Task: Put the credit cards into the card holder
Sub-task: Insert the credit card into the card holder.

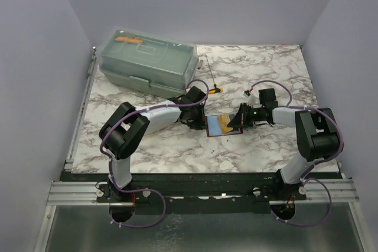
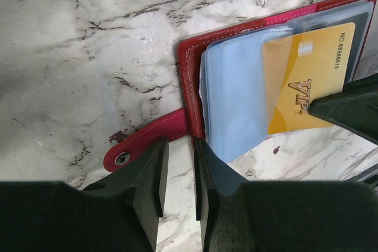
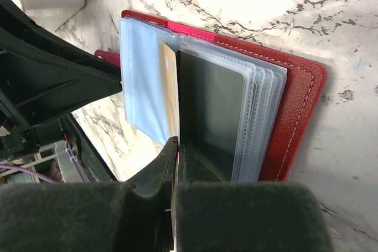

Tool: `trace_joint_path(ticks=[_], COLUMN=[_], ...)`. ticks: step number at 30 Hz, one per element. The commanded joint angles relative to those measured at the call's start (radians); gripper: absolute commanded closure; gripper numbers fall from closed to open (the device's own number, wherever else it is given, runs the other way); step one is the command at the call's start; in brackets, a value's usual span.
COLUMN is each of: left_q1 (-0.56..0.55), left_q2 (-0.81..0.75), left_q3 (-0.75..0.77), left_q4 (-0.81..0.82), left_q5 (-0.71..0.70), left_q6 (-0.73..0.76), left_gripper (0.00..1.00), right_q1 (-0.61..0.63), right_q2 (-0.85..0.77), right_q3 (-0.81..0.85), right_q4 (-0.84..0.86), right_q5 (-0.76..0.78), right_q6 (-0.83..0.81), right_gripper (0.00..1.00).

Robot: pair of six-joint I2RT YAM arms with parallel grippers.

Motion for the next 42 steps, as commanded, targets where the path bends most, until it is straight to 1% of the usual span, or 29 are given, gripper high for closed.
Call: trace_joint_path(ticks=[1, 5, 13, 15, 17, 21, 23, 25, 27, 32, 34, 36, 40, 42], left_q1=[-0.008, -0.008, -0.007, -0.007, -0.01, -0.014, -0.016, -0.016, -0.017, -0.016, -0.018, -0.019, -0.023, -0.025], left_q2=[0.044, 0.044, 0.039, 0.037, 0.037, 0.041, 0.038, 0.031, 0.022, 0.017, 0.02, 0.03, 0.05, 0.054], left_q3=[-0.011, -0.011, -0.009, -0.011, -0.011, -0.011, -0.012, -0.014, -0.015, -0.014, -0.011, -0.004, 0.009, 0.011], left_q4=[-0.017, -0.017, -0.016, -0.017, -0.015, -0.01, -0.01, -0.011, -0.01, -0.01, -0.009, -0.006, -0.002, -0.001], left_q5=[-0.039, -0.039, -0.031, -0.027, -0.024, -0.02, -0.02, -0.021, -0.023, -0.018, -0.016, -0.009, 0.002, 0.0], left_q6=[0.015, 0.017, 0.013, 0.008, 0.004, -0.002, -0.001, 0.001, 0.001, 0.004, 0.004, 0.004, 0.0, -0.002], left_gripper=[0.71, 0.71, 0.72, 0.72, 0.73, 0.75, 0.75, 0.75, 0.75, 0.75, 0.75, 0.75, 0.77, 0.77], right_q1=[0.0, -0.002, -0.001, -0.001, -0.002, -0.002, -0.001, -0.001, -0.002, 0.0, 0.001, 0.003, 0.025, 0.045], right_q2=[0.035, 0.039, 0.05, 0.041, 0.026, 0.007, -0.006, -0.028, -0.051, -0.1, -0.121, -0.117, -0.058, -0.03], right_q3=[0.011, 0.033, 0.02, -0.006, -0.05, -0.102, -0.105, -0.096, -0.081, -0.044, -0.032, -0.019, -0.009, -0.012], right_q4=[0.019, -0.01, -0.002, 0.026, 0.112, 0.211, 0.193, 0.132, 0.063, -0.09, -0.123, -0.141, -0.104, -0.053], right_q5=[0.071, 0.101, 0.07, 0.034, -0.005, -0.029, 0.006, 0.064, 0.125, 0.232, 0.261, 0.267, 0.244, 0.216], right_q6=[-0.019, -0.033, -0.02, 0.024, 0.086, 0.192, 0.195, 0.159, 0.123, 0.054, 0.033, 0.021, 0.023, 0.044], right_gripper=[1.0, 1.0, 1.0, 0.99, 0.97, 0.92, 0.85, 0.74, 0.65, 0.53, 0.5, 0.49, 0.5, 0.51])
